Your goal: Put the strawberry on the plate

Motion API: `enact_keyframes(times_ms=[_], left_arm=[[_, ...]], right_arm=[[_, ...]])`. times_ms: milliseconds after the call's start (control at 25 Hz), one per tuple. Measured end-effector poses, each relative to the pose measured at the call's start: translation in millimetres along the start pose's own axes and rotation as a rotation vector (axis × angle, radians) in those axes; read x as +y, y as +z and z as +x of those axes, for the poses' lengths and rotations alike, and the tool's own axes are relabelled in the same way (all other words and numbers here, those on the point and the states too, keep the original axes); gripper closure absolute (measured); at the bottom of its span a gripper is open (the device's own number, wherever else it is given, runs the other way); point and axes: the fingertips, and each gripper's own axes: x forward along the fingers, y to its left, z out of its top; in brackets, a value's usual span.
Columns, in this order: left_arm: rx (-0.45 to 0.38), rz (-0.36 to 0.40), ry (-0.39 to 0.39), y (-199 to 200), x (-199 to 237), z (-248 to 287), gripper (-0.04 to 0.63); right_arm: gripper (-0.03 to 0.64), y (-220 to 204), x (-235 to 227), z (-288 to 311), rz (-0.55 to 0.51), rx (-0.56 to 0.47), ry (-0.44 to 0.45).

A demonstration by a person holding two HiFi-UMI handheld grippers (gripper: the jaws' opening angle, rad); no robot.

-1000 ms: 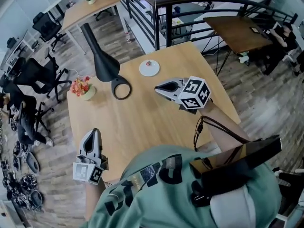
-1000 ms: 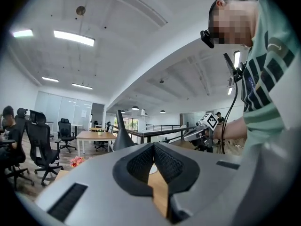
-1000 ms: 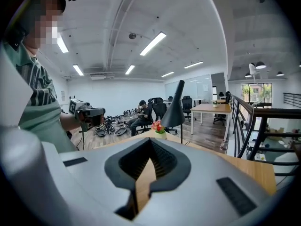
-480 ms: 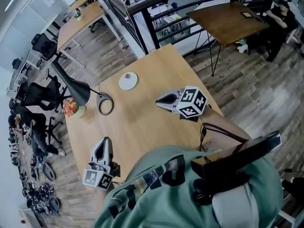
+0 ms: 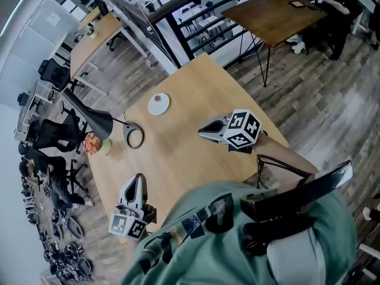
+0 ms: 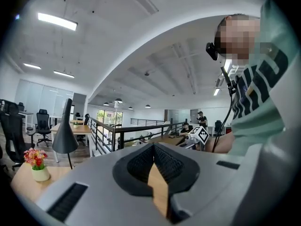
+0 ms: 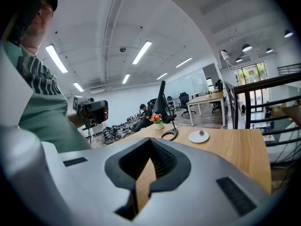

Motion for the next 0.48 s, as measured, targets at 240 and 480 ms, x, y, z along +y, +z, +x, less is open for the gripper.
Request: enact_keyframes(times_ms=[240, 480], left_arm=[[-0.023, 0.119, -0.051, -18.9, 31.1, -77.2, 0.591], [-0.044, 0.082, -0.046, -41.5, 86.3, -167.7, 0.591]], right_arm=[[0.609, -0.2, 65.3, 50.8, -0.028, 0.040, -0.070], [0.609, 7.0, 139.8, 110.1, -0.029, 0.067, -0.086]])
